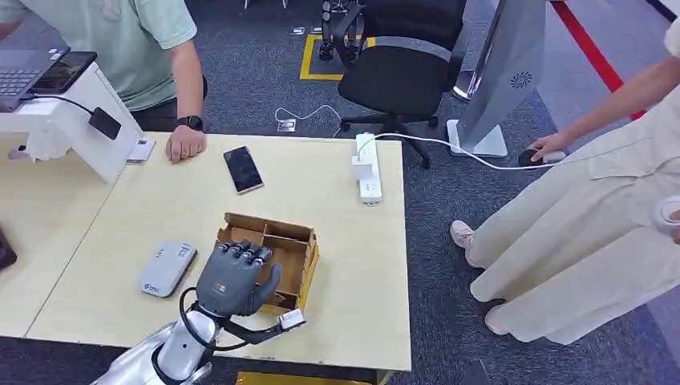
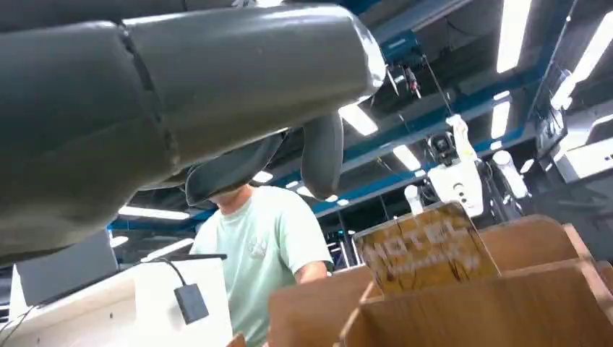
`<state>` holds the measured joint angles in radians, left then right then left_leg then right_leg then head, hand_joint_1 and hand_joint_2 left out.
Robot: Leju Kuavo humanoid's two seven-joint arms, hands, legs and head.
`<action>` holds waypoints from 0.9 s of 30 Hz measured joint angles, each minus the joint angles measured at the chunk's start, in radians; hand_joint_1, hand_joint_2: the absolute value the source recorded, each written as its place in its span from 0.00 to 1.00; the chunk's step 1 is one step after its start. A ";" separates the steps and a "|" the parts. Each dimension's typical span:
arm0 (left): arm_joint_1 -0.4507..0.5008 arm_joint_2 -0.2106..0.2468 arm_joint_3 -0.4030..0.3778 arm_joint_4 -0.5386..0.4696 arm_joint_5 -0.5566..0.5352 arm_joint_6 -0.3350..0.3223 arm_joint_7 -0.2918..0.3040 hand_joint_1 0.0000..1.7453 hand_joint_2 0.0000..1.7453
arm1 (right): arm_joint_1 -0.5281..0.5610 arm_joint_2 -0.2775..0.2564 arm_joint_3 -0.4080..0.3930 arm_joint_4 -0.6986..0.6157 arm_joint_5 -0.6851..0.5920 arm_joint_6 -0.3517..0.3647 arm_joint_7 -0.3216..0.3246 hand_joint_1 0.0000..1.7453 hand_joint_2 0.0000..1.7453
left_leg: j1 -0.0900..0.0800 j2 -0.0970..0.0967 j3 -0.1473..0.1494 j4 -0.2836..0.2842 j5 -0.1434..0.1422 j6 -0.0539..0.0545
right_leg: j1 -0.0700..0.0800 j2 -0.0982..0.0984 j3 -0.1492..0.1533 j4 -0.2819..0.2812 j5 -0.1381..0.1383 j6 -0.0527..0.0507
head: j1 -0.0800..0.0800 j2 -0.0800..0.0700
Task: Pass the card to the sensor for recognition and then transmit it.
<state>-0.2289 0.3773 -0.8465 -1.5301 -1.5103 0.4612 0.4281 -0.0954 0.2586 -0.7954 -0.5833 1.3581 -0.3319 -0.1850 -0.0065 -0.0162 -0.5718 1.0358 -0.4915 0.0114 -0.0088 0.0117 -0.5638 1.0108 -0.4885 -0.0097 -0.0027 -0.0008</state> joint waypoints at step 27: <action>0.037 0.030 -0.016 -0.022 0.000 -0.006 -0.042 0.00 0.00 | 0.010 0.000 -0.010 -0.017 -0.005 0.006 -0.035 0.00 1.00 | 0.000 0.000 0.000 0.000 0.000 0.000 | 0.000 0.000 0.000 0.000 0.000 0.000 | 0.000 0.000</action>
<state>-0.1918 0.4078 -0.8629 -1.5518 -1.5103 0.4551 0.3857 -0.0854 0.2590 -0.8053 -0.6001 1.3527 -0.3262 -0.2201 -0.0065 -0.0163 -0.5719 1.0357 -0.4915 0.0114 -0.0088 0.0115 -0.5639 1.0108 -0.4885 -0.0097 -0.0027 -0.0011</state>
